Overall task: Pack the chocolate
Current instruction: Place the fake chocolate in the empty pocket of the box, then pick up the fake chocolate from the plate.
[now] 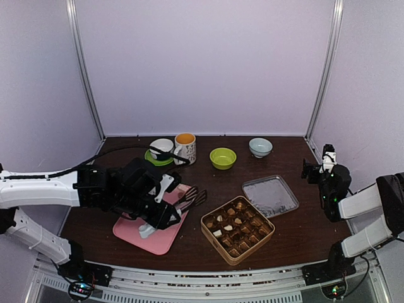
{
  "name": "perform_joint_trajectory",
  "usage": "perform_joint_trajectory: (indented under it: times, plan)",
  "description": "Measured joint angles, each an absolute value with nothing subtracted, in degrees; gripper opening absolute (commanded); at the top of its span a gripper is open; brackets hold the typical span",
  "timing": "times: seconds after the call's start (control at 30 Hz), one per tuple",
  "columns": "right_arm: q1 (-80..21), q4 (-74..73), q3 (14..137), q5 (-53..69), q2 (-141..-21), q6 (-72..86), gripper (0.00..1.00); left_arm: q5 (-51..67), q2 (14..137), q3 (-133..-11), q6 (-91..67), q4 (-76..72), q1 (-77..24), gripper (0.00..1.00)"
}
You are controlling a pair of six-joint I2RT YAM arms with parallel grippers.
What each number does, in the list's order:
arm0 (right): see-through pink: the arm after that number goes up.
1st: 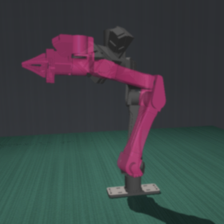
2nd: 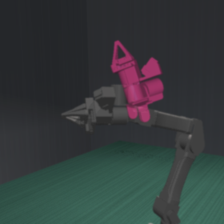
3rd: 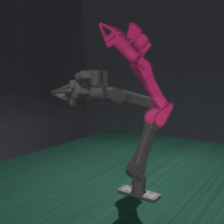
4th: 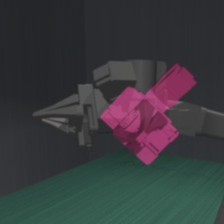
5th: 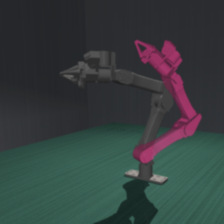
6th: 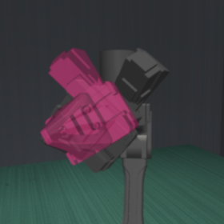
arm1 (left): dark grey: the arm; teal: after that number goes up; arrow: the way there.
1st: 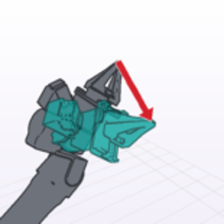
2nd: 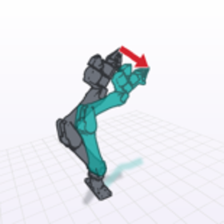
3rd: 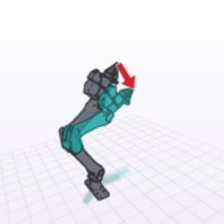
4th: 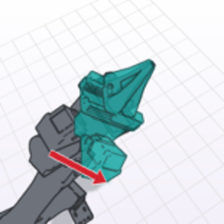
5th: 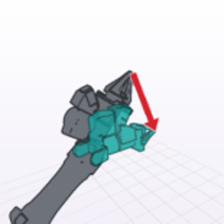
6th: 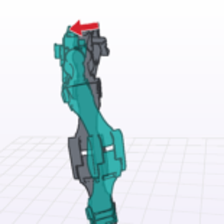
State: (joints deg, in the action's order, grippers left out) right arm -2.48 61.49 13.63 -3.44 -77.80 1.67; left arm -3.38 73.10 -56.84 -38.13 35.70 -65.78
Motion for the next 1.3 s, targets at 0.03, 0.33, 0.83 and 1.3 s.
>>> perform_joint_trajectory:
  times: [0.03,0.33,0.83,1.3]
  plan:
    - [-2.48,61.49,13.63,-3.44,-77.80,1.67,1.00,-3.64,71.94,-55.59,-38.70,36.14,-64.60,0.42]
    - [-2.48,61.49,13.63,-3.42,-77.80,1.67,1.00,-3.16,60.75,-48.90,-39.29,39.16,-55.11,0.42]
    - [-2.48,61.49,13.63,-3.42,-77.80,1.67,1.00,4.60,65.54,-54.37,-32.67,45.69,-39.13,0.42]
    - [-2.48,61.49,13.63,-3.42,-77.80,1.67,1.00,5.10,69.34,-57.80,-30.50,48.07,-36.69,0.43]
